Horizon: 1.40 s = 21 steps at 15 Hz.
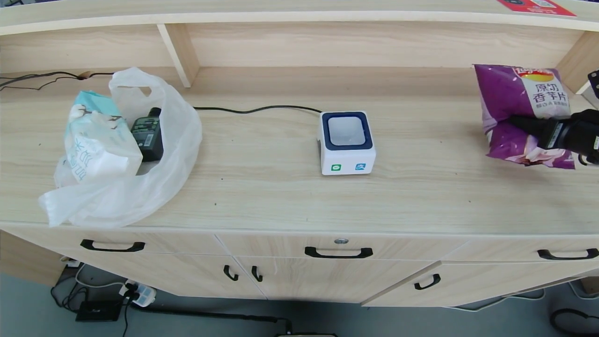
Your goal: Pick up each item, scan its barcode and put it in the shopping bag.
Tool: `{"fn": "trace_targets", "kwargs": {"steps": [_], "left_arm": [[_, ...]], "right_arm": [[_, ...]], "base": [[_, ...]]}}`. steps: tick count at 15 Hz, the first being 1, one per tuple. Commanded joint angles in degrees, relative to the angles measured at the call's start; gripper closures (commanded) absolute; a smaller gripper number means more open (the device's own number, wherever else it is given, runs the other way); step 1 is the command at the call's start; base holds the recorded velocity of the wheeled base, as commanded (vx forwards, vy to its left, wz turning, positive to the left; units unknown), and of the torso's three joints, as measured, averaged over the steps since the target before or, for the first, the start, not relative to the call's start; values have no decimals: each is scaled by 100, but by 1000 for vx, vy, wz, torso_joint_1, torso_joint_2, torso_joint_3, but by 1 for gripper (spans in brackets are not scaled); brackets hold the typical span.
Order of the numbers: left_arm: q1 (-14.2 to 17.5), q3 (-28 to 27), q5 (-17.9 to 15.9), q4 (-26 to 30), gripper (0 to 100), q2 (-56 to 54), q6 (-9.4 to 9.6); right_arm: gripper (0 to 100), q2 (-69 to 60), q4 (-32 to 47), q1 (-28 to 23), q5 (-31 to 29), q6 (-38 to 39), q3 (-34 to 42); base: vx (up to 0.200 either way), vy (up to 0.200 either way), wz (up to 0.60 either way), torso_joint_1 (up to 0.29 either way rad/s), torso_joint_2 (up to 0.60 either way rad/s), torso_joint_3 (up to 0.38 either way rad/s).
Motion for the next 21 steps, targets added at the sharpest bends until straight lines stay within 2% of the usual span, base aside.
{"fn": "trace_targets", "kwargs": {"steps": [1,4,6,9,11,12,16,18,21], "left_arm": [[0,0,1,-4,0,-2,0],[0,0,1,-4,0,-2,0],[0,0,1,-4,0,-2,0],[0,0,1,-4,0,-2,0],[0,0,10,-4,0,-2,0],[0,0,1,-4,0,-2,0],[0,0,1,-4,0,-2,0],[0,0,10,-4,0,-2,0],[0,0,1,-4,0,-2,0]], "right_arm": [[100,-550,-121,136,36,293,51],[100,-1262,-622,751,36,1383,279],[100,-1736,-631,1481,27,1954,543],[100,-2114,-763,2869,-8,2499,1422],[100,-2088,-1352,3388,-8,3053,1967],[100,-1956,-1906,3634,-8,3536,2274],[100,-1156,-4068,3933,-8,4916,3048],[100,-954,-4736,4100,-8,5522,3364],[100,-937,-5105,4434,-16,6138,3311]], "base": [[0,0,0,0,0,0],[0,0,0,0,0,0],[0,0,0,0,0,0],[0,0,0,0,0,0],[0,0,0,0,0,0],[0,0,0,0,0,0],[0,0,0,0,0,0],[0,0,0,0,0,0],[0,0,0,0,0,0]]}}
